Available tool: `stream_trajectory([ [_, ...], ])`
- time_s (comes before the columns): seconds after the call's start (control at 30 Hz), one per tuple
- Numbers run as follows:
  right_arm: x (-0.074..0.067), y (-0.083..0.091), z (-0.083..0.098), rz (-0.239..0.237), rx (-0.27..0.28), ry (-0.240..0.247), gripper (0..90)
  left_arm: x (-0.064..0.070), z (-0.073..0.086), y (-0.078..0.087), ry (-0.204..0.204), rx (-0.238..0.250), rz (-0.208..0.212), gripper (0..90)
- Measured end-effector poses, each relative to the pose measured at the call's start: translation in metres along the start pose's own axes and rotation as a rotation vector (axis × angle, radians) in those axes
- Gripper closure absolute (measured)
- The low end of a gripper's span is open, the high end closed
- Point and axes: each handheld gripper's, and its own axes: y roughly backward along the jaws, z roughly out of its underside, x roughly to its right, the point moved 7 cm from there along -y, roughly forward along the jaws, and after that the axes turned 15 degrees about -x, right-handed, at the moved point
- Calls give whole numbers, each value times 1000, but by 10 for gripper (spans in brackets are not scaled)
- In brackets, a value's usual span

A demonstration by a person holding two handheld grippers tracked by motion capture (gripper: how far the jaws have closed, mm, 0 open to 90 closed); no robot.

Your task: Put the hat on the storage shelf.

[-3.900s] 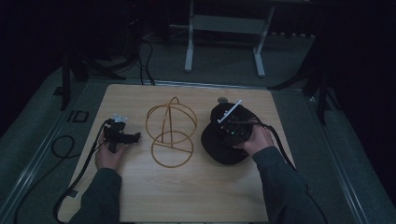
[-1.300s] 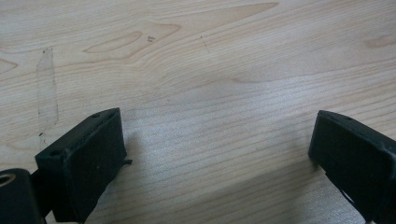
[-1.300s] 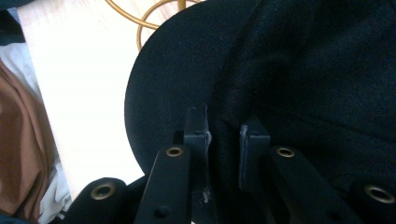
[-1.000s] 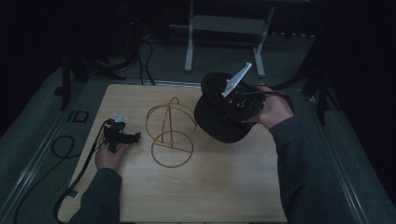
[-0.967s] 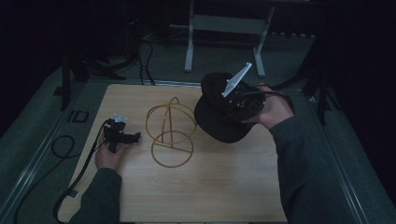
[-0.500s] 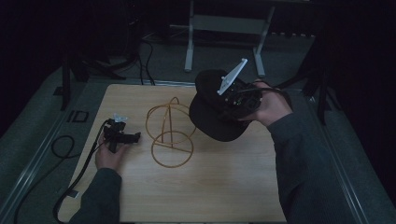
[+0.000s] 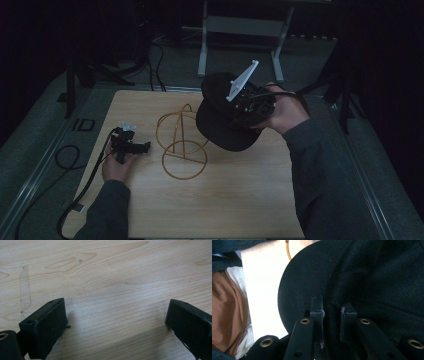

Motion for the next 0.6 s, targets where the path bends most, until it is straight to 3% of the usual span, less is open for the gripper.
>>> stream_trajectory([
  [0.27, -4, 4, -9, 0, 9, 17, 775, 0, 0, 0, 0, 0, 0, 33],
  [0.6, -10, 7, -33, -3, 25, 72, 775, 0, 0, 0, 0, 0, 0, 33],
])
